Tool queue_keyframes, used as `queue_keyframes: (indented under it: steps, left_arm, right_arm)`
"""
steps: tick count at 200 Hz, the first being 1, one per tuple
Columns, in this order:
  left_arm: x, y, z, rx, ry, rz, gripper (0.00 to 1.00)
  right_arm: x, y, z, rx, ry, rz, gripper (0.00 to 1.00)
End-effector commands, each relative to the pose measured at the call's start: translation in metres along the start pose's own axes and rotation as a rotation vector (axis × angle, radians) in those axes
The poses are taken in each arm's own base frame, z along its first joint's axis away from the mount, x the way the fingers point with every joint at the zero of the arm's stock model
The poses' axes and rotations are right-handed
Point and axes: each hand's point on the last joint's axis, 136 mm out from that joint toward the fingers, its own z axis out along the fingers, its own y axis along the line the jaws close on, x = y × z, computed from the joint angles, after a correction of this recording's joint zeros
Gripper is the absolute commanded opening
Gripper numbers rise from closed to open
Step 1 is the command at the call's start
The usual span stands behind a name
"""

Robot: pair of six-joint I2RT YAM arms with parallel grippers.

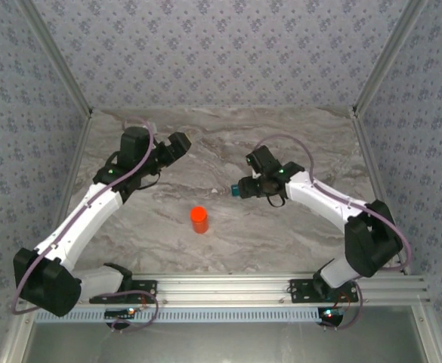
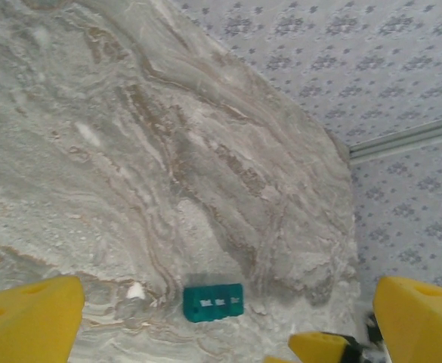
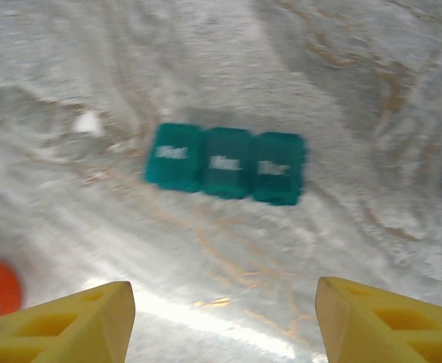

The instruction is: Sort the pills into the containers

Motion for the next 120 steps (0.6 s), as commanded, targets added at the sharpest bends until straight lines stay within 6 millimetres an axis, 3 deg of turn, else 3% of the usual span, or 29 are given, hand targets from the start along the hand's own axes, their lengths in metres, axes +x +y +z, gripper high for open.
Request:
queue_keyframes:
  steps: [1,42,63,90,120]
  left_arm:
    - [-0.001,0.025,0.001,-0.069,-0.004,0.014,0.98]
    - [-0.010,0.079,0.006,-0.176,-0.016,-0.032,0.98]
    - [-0.012,0.102,0.008,-0.184,-0.017,-0.083,0.98]
    - [-0.013,0.124,0.009,-0.211,-0.021,-0.109,0.98]
    - [-0.012,0.142,0.005,-0.235,-0.021,-0.134,0.98]
  right_arm:
    - [0.003,0.031,-0.023,-0.051,0.005,-0.042,0.67]
    - [0.002,0.096,-0.055,-0.123,-0.022,-0.189,0.68]
    - [0.003,0.123,-0.062,-0.156,-0.008,-0.244,0.73]
    - [0.003,0.149,-0.052,-0.158,0.024,-0.299,0.75]
    - [0.010,0.166,-0.028,-0.140,0.081,-0.337,0.77]
